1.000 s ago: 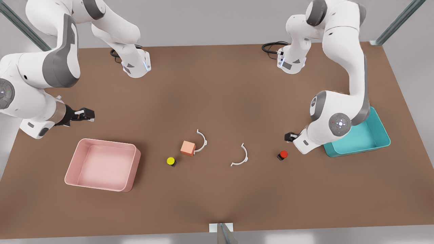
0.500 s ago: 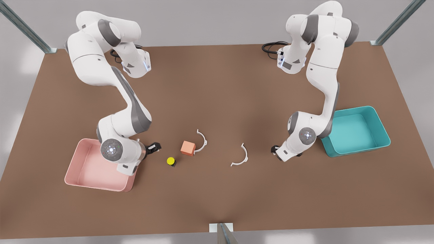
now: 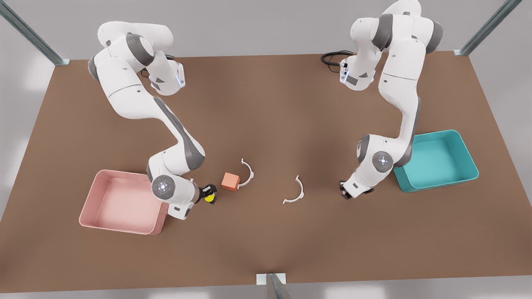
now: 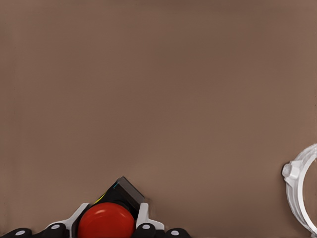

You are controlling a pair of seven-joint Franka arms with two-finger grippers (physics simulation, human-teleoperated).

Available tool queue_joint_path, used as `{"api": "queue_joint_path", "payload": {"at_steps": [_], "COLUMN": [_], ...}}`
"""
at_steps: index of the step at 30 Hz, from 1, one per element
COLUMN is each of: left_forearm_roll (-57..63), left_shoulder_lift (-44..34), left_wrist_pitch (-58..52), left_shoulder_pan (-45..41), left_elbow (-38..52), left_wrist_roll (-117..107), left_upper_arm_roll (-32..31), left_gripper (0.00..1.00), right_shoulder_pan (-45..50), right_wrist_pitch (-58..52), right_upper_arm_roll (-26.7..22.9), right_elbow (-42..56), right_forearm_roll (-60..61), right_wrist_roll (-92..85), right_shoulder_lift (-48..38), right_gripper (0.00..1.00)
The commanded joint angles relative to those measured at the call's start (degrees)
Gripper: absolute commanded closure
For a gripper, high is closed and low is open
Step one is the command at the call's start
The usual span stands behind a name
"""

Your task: Place the red button in the blue storage box with the left arm, and place the yellow button in the pink storage box with the right arm

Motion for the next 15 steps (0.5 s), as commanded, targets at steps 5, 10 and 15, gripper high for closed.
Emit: {"api": "queue_joint_path", "payload": {"at_steps": [5,10,15], "left_forearm_roll": [-0.57,-0.57,-0.40], "left_shoulder_lift": [-14.59,-17.76,-13.72], "left_wrist_pitch": [-9.71,-12.70,-12.78], "left_shoulder_pan": [13.27,25.67,33.49], "left_elbow": [-10.44,-14.39,-14.22], "left_wrist_roll": [19.45,41.60,51.01], "left_upper_arm_roll": [-0.07,0.28,0.37], "left_gripper": [0.47,0.47,0.00], "right_shoulder_pan": [0.92,0.39,-0.14], "right_wrist_pitch": [6.91,9.10,13.67], "right_upper_arm_roll": [-0.26,-0.53,-0.70], "right_elbow": [-0.19,-4.76,-9.68], "right_forearm_roll": [0.06,-0.12,-2.58], "right_wrist_roll": [1.68,1.59,1.15], "right_shoulder_lift": [1.46,1.63,1.63], "right_gripper": [0.00,0.00,0.00]}}
